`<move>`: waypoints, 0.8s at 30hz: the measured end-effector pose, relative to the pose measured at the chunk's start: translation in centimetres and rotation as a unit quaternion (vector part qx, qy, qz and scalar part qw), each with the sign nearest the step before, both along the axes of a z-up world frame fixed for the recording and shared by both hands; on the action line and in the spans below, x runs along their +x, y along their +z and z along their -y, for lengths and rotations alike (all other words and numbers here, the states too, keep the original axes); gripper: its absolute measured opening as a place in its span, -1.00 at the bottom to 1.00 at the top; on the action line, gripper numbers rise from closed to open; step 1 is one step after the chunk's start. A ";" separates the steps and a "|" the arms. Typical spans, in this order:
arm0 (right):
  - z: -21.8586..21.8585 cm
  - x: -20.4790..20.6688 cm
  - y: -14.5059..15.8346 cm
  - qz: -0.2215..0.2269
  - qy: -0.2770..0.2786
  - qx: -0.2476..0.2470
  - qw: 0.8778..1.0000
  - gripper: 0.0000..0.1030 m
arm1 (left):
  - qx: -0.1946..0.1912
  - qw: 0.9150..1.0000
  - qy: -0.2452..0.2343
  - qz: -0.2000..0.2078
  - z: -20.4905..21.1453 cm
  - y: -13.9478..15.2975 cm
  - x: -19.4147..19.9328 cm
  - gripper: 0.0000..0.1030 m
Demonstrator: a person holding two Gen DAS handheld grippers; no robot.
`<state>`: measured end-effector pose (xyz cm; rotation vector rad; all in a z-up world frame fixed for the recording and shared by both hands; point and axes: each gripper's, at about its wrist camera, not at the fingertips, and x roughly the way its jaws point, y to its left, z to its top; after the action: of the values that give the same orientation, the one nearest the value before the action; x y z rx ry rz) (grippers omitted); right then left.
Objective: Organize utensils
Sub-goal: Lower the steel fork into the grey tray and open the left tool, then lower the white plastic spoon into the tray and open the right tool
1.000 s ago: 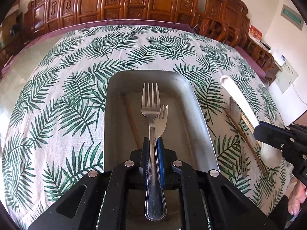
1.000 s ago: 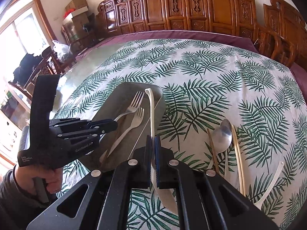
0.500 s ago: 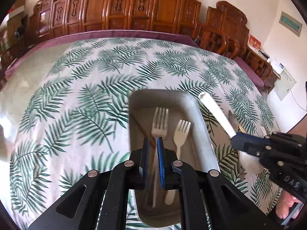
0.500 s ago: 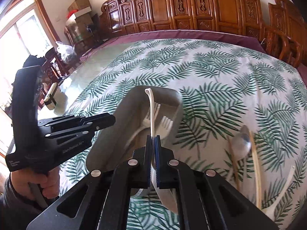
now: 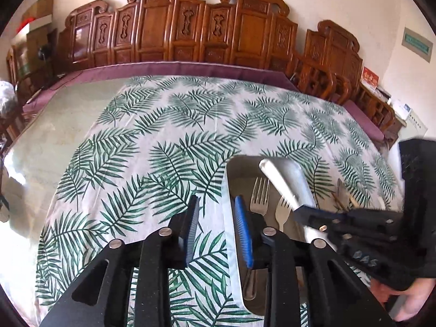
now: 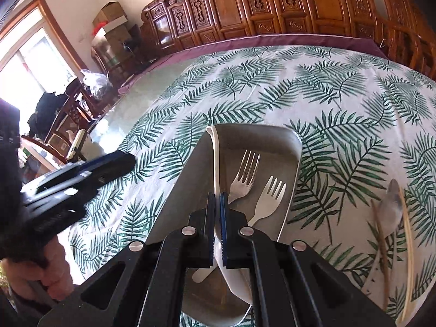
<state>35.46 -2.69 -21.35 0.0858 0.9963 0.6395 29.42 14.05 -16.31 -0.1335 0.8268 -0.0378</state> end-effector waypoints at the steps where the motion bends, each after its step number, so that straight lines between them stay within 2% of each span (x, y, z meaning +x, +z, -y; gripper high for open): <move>1: 0.0 0.1 -0.3 -0.001 -0.001 0.000 1.000 -0.91 | -0.001 1.000 0.001 0.002 -0.1 0.1 0.0 -0.40; 6: -0.1 0.7 -1.3 -0.011 -0.004 0.004 1.000 -0.85 | -0.003 1.000 0.007 0.008 -0.4 0.5 -0.1 -0.21; 14: 1.4 -0.2 -0.3 0.021 0.006 -0.004 1.000 -0.84 | -0.005 1.000 0.002 0.016 0.1 0.7 -0.4 0.11; 17: 3.3 -1.8 1.2 0.052 0.009 -0.009 0.999 -0.84 | -0.003 1.000 -0.009 0.019 1.2 0.8 -0.7 0.19; 19: 5.3 -3.1 2.1 0.068 0.013 -0.012 0.998 -0.84 | 0.001 1.000 -0.015 0.023 2.0 0.9 -0.9 0.38; 24: 11.1 -5.5 3.5 0.099 0.001 -0.050 0.994 -0.84 | 0.004 0.999 -0.042 0.031 5.1 1.2 -1.8 0.44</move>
<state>29.97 -13.81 -17.89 -0.0648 0.8345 0.5866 27.66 8.98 -15.09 -0.0898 0.7700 -0.1179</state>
